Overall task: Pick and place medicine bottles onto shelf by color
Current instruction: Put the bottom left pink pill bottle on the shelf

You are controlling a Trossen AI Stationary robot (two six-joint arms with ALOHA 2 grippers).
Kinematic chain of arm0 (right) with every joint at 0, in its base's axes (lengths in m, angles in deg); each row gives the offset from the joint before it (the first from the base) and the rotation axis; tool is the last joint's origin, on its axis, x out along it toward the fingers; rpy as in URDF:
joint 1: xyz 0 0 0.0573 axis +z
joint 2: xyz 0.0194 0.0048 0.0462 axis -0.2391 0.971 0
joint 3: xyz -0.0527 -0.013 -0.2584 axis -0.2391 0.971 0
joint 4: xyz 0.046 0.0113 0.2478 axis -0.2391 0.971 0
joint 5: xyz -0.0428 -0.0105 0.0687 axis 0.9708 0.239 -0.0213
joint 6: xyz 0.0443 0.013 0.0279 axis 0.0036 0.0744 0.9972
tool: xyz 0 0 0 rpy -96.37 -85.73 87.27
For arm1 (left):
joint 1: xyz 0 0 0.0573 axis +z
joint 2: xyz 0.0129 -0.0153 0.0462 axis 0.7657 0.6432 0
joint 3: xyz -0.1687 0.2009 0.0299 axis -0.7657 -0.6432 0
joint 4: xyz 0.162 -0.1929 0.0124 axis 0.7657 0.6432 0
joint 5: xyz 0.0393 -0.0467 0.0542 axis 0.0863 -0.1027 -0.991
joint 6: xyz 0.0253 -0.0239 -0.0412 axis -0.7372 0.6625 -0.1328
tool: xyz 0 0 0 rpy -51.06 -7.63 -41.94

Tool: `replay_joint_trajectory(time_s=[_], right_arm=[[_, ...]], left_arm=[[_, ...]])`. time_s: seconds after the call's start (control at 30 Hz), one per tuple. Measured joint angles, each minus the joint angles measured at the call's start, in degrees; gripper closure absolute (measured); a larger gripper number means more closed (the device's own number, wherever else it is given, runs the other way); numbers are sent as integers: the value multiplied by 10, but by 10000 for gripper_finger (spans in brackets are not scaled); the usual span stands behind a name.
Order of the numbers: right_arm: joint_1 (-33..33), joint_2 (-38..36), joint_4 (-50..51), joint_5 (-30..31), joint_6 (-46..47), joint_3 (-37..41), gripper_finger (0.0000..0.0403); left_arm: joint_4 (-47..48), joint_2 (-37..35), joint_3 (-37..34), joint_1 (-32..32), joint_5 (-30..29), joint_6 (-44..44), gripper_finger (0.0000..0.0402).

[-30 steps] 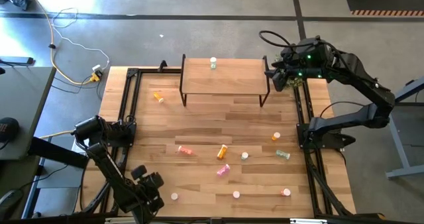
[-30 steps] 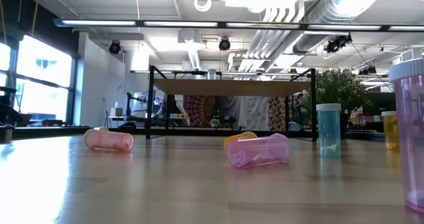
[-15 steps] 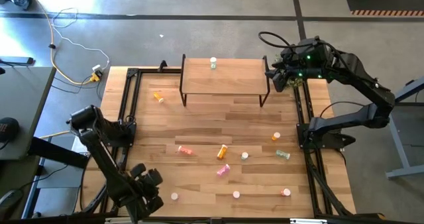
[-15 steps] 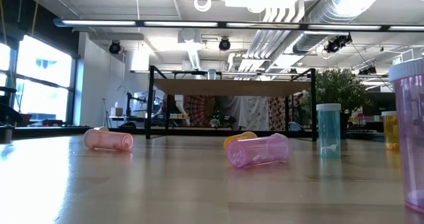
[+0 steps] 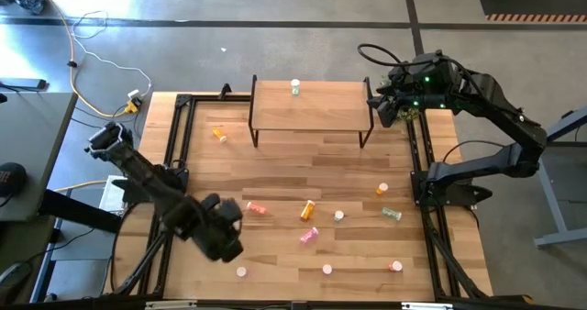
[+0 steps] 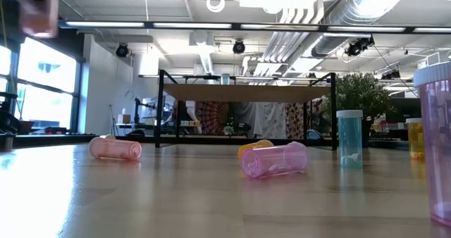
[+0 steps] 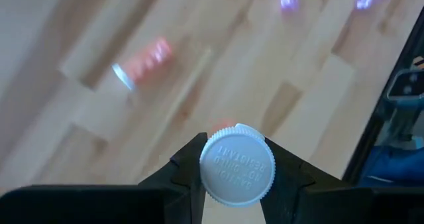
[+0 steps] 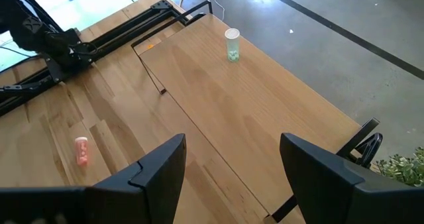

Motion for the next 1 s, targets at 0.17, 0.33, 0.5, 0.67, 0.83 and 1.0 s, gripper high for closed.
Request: replay_joint_trajectory(time_s=[0.17,0.33,0.5,0.67,0.83,1.0], right_arm=[[0,0,0,0,0,0,166],[0,1,0,0,0,0,166],[0,7,0,2,1,0,166],[0,17,0,30,5,0,166],[0,32,0,53,22,0,166],[0,51,0,67,42,0,166]], left_arm=[[0,-24,0,94,26,-114,308],[0,-40,0,195,56,-229,308],[3,-45,14,304,85,-354,308],[2,-45,46,405,92,-479,308],[2,-43,77,506,99,-601,308],[0,-26,115,606,103,-701,308]])
